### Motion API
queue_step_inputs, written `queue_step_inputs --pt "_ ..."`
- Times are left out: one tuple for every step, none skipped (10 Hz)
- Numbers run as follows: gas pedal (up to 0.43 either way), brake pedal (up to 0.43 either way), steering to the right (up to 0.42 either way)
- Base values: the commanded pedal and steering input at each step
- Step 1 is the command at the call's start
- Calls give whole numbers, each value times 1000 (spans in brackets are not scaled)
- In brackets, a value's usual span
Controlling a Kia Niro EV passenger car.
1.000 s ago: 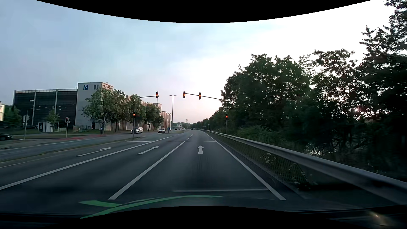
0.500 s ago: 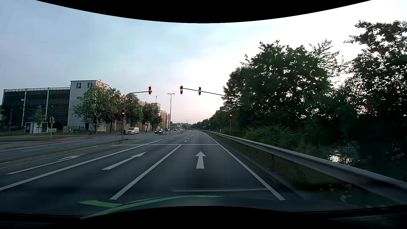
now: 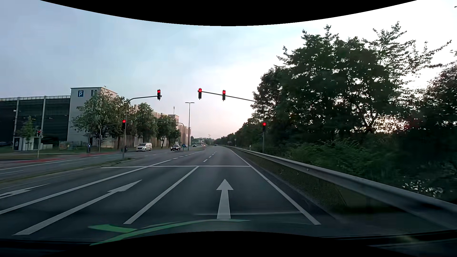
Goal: Follow the waypoints while adhering to traffic rules and regulations
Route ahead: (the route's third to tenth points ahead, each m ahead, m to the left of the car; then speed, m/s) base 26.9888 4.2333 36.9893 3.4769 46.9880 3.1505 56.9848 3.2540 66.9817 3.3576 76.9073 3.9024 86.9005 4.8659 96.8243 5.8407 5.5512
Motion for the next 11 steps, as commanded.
queue_step_inputs --pt "0 207 0" --pt "0 207 0" --pt "0 207 0" --pt "0 213 0" --pt "0 213 0" --pt "0 213 0" --pt "0 213 0" --pt "0 213 0" --pt "0 213 0" --pt "0 213 0" --pt "0 213 0"
